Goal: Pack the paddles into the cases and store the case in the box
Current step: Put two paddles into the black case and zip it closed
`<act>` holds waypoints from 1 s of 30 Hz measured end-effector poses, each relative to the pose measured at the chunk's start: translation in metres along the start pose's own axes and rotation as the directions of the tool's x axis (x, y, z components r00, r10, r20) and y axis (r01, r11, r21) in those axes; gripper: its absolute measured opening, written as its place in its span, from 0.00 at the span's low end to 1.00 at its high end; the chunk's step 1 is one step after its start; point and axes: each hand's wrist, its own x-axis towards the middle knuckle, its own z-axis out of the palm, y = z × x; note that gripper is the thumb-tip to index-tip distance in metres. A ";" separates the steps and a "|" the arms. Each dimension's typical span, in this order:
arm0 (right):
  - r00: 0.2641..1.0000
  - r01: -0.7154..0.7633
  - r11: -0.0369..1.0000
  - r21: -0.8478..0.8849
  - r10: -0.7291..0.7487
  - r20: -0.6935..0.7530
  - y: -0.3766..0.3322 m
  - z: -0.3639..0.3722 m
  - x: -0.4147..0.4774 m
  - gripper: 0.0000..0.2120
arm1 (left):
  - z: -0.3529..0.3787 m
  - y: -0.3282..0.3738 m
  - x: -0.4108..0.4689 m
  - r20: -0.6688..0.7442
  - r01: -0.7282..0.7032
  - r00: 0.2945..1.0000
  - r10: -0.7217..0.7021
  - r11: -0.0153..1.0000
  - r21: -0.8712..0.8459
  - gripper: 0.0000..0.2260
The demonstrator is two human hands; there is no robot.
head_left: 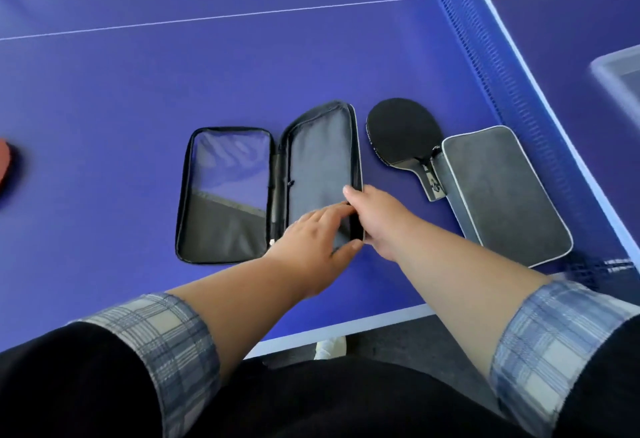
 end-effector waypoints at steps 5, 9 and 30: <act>0.888 0.091 0.828 -0.553 -0.320 -0.331 0.011 -0.042 0.027 0.22 | 0.028 -0.033 0.021 0.259 0.088 0.948 -0.182 0.938 0.336 0.29; 0.843 -0.083 0.676 -0.733 -0.344 -0.413 0.011 -0.080 0.053 0.26 | 0.043 -0.047 0.035 0.302 0.028 0.935 -0.188 0.885 0.465 0.30; 0.858 -0.022 0.932 -0.362 -0.168 -0.485 0.007 -0.056 0.061 0.21 | 0.028 -0.019 0.047 0.330 0.162 0.890 -0.314 0.896 0.414 0.31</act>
